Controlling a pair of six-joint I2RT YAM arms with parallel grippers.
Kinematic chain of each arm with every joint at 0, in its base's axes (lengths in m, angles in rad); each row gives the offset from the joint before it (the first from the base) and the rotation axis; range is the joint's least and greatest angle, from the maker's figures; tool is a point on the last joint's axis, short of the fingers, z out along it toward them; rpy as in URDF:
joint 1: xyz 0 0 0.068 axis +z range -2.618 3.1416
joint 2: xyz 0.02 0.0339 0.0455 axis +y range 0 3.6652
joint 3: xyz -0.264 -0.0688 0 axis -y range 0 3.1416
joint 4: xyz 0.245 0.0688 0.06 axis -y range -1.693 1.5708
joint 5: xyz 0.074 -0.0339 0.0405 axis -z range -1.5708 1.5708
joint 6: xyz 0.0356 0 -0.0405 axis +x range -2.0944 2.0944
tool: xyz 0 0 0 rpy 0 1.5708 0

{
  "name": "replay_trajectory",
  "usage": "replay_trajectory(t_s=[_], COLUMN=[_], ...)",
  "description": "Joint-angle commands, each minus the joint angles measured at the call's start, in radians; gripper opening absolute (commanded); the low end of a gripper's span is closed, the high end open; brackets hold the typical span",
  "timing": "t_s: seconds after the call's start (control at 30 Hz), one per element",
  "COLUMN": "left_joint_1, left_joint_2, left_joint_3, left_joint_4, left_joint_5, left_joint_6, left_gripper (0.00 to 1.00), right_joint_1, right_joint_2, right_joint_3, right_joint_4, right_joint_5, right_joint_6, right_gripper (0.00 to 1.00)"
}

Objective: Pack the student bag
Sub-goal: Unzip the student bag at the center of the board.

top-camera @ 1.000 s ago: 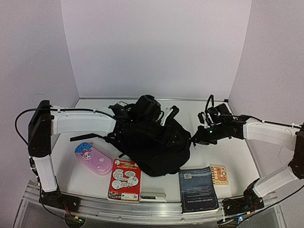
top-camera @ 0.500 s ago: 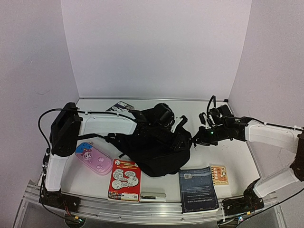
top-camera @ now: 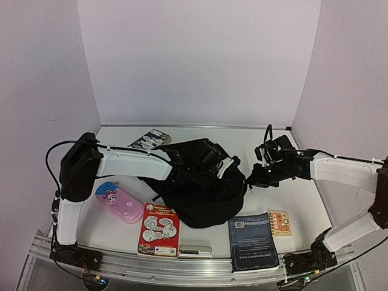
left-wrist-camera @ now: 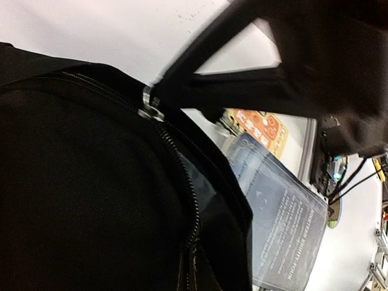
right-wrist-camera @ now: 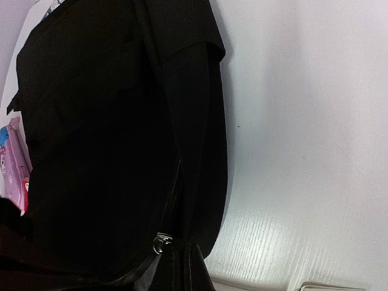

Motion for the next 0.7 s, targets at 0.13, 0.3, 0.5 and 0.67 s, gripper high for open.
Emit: replay_trajectory(t_s=[0.13, 0.3, 0.5, 0.67], left_joint_1=[-0.055, -0.060, -0.061, -0.060], left_joint_2=[-0.152, -0.195, -0.252, -0.269], left_joint_3=[-0.061, -0.082, -0.107, -0.113], left_joint_4=[-0.030, -0.045, -0.053, -0.068], left_joint_5=[0.026, 0.016, -0.002, -0.003], left_joint_6=[0.033, 0.033, 0.028, 0.015], left_gripper=[0.00, 0.00, 0.00, 0.00], right_joint_1=[-0.007, -0.008, -0.028, -0.052], right_joint_2=[0.133, 0.245, 0.404, 0.507], right_joint_3=[0.167, 0.258, 0.369, 0.450], right_joint_4=[-0.009, -0.014, -0.022, -0.024], right_joint_5=[0.127, 0.157, 0.208, 0.212], right_joint_6=[-0.049, -0.092, -0.116, -0.122], right_gripper=[0.00, 0.00, 0.00, 0.00])
